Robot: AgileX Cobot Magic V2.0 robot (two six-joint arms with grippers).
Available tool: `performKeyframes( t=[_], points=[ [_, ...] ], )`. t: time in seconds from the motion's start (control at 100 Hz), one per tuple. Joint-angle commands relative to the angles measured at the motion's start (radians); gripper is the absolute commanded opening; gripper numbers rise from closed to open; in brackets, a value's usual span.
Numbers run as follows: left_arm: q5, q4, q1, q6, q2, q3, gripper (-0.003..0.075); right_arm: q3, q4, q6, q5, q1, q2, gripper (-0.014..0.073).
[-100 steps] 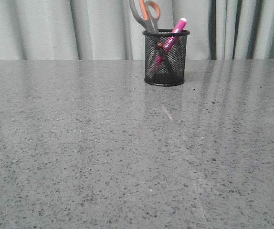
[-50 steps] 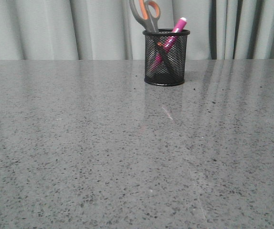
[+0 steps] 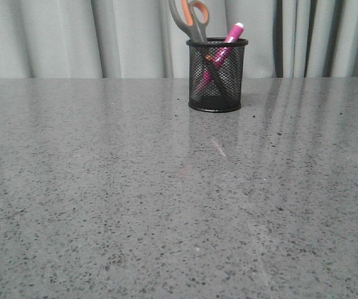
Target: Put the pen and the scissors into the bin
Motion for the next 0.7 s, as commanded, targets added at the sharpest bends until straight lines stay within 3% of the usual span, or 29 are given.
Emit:
performKeyframes(
  t=[0.0,0.09,0.16,0.21,0.33,0.41,0.69],
  points=[
    [-0.015,-0.018,-0.008,-0.004,0.012,-0.026,-0.0019,-0.027,-0.004,-0.007,-0.073,-0.006,0.007,-0.0075],
    [-0.031,0.009,-0.008,-0.004,0.012,-0.026,-0.0019,-0.027,-0.004,-0.007,-0.073,-0.006,0.007,-0.0075],
    [-0.035,0.142,-0.008,-0.06,0.012,-0.026,-0.0019,-0.027,-0.004,-0.007,-0.073,-0.006,0.007,-0.0075],
    [-0.052,0.326,-0.008,-0.218,0.012,-0.026,-0.0019,-0.027,-0.004,-0.007,-0.073,-0.006,0.007,-0.0075],
    [-0.106,0.906,-0.005,-0.755,0.012,-0.015,-0.0019,-0.027,-0.004,-0.007,-0.073,-0.006,0.007,-0.0075],
    [-0.107,1.208,-0.005,-0.979,0.012,-0.004,-0.0019,-0.027,-0.004,-0.007,-0.073,-0.006,0.007,-0.0075],
    [-0.123,1.255,-0.005,-1.018,-0.006,0.117,-0.0019,-0.027,-0.004,-0.007,-0.073,-0.006,0.007,-0.0075]
  ],
)
